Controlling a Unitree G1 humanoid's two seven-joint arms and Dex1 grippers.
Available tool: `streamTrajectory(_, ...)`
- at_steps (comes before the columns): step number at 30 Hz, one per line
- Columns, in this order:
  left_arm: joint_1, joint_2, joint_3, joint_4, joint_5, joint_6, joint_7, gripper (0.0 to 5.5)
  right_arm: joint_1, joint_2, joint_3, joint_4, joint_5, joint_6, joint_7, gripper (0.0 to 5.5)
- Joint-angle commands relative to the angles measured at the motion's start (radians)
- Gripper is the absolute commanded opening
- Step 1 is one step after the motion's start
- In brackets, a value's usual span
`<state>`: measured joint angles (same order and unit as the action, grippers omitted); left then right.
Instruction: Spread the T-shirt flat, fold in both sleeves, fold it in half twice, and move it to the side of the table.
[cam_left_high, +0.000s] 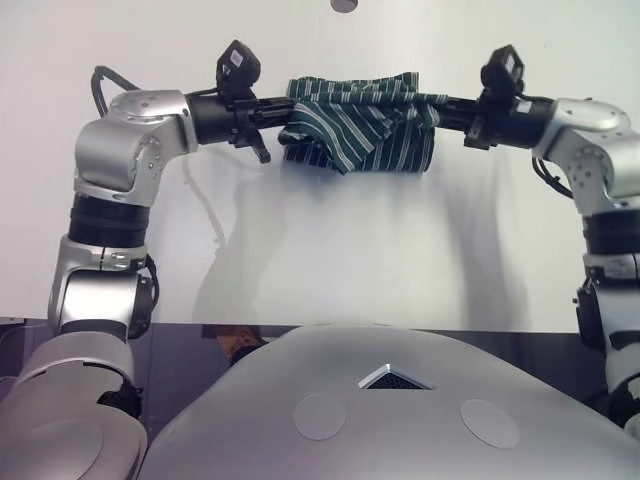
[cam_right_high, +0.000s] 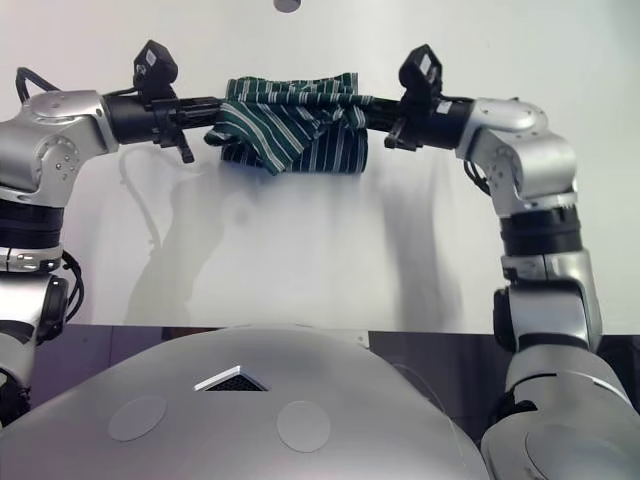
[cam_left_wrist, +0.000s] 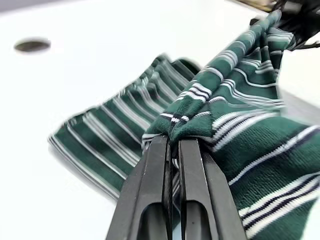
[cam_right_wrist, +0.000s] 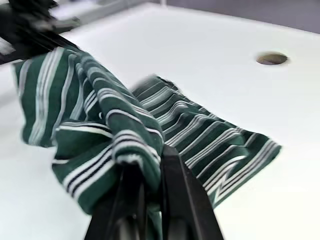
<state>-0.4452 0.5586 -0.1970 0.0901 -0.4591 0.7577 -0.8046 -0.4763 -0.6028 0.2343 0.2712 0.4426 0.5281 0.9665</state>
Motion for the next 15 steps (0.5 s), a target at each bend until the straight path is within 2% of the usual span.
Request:
streamTrajectory(1, -0.099, -0.079, 0.029, 0.145, 0.066, -0.004, 0.104, 0.0, -0.095, 0.103, 0.019, 0.188, -0.095, -0.04, -0.03, 0.15)
streamTrajectory(3, -0.145, -0.127, 0.058, 0.221, 0.07, -0.013, 0.134, 0.0, -0.117, 0.137, -0.004, 0.24, -0.107, -0.046, -0.038, 0.15)
streamTrajectory(4, -0.165, -0.15, 0.073, 0.255, 0.069, -0.013, 0.149, 0.0, -0.129, 0.152, -0.018, 0.268, -0.111, -0.047, -0.048, 0.44)
streamTrajectory(6, -0.199, -0.193, 0.107, 0.325, 0.071, 0.002, 0.19, 0.57, -0.161, 0.186, -0.053, 0.329, -0.112, -0.048, -0.075, 0.9)
streamTrajectory(8, -0.205, -0.213, 0.112, 0.365, 0.095, 0.004, 0.22, 0.9, -0.19, 0.214, -0.088, 0.375, -0.11, -0.049, -0.102, 1.25)
streamTrajectory(13, -0.191, -0.203, 0.091, 0.44, 0.195, -0.096, 0.251, 0.9, -0.252, 0.249, -0.227, 0.504, -0.069, -0.014, -0.184, 1.25)
streamTrajectory(15, -0.198, -0.195, 0.136, 0.495, 0.221, -0.159, 0.297, 0.9, -0.241, 0.243, -0.254, 0.518, -0.086, -0.021, -0.211, 1.25)
